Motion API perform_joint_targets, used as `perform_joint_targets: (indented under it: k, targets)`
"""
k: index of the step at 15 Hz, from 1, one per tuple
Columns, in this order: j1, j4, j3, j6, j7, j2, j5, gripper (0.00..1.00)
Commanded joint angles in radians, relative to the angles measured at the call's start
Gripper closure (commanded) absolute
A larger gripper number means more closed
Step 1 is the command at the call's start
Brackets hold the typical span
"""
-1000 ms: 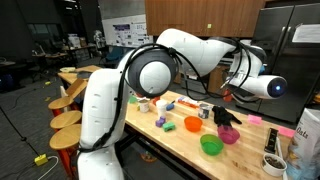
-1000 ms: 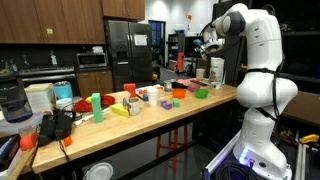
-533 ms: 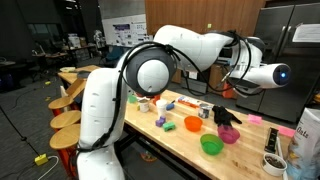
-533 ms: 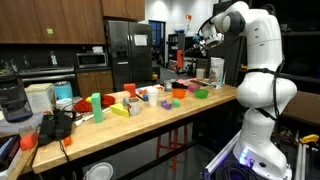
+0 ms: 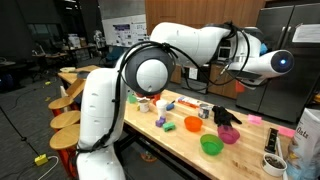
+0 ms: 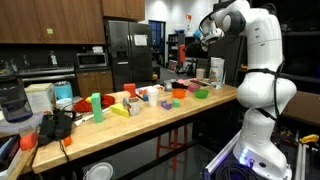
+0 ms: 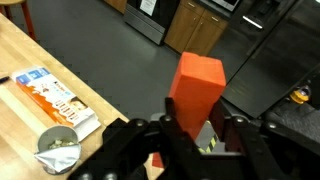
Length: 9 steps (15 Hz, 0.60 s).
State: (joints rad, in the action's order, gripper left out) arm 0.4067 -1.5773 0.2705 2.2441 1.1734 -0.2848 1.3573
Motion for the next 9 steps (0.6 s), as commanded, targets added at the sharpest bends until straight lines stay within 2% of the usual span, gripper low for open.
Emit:
perform_joint_targets:
  k: [1,4,5,9]
  targets:
    - [-0.018,-0.003,0.01,0.079,-0.011,0.024,0.017,0.87]
    - [-0.024,-0.005,0.008,0.132,-0.011,0.029,0.016,0.87]
    - [-0.014,0.015,0.008,0.093,0.001,0.003,0.003,0.62]
    - [-0.017,0.015,0.007,0.113,0.001,0.006,0.002,0.62]
